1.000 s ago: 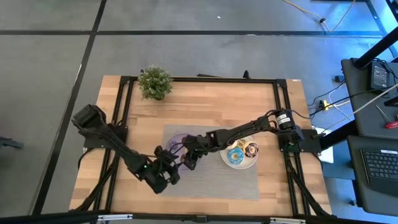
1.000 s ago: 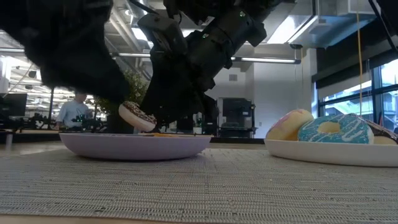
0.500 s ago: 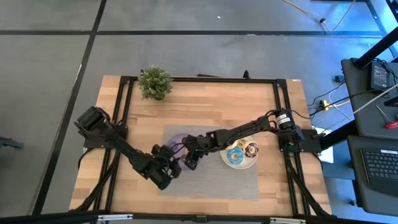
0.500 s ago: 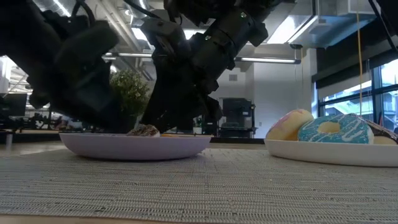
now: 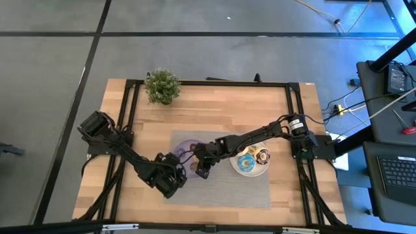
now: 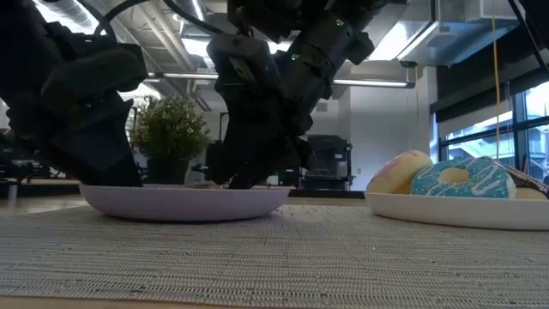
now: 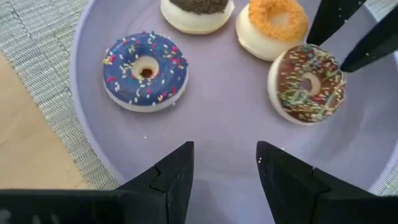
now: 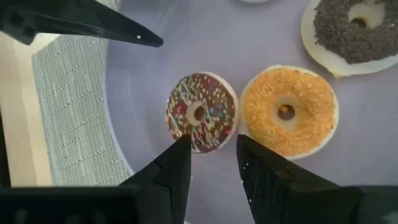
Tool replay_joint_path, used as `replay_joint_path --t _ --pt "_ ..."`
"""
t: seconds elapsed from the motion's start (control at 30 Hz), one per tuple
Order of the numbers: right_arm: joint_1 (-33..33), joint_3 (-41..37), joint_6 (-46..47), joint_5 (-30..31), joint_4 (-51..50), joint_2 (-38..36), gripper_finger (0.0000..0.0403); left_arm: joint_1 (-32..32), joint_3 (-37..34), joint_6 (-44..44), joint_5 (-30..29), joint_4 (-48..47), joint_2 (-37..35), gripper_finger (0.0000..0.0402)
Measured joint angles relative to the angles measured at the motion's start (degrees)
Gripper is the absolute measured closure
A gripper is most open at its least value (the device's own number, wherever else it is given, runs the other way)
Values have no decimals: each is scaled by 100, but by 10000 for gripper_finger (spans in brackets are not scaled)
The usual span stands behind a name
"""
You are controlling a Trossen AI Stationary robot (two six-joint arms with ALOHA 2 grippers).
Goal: Pick & Place donuts
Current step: Return to Home Position
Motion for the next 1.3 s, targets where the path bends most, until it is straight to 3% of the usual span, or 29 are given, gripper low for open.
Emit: replay_joint_path --t 0.53,0.77,0.83,0.93,1.07,1.2,1.3 --pt "0 0 -53 9 -100 -118 272 -26 2 12 -375 -924 -850 233" --pt "2 0 -393 266 -874 -884 272 -30 2 248 -730 -1401 -1678 233" --pt "56 0 -615 385 -1191 -1205 272 -30 2 606 -835 -1388 -2019 233" --pt "266 -107 -872 1027 -1616 -1756 272 -2 2 1369 -862 -1222 -2520 233" --pt "626 -635 -855 1733 -1733 -2566 272 175 0 2752 -458 -559 -3135 233" --pt "846 -1395 -557 1734 -1561 -3486 272 555 0 4413 148 473 -3544 233" --pt "929 -2099 -461 1544 -995 -4195 272 922 0 5351 524 642 -3847 233"
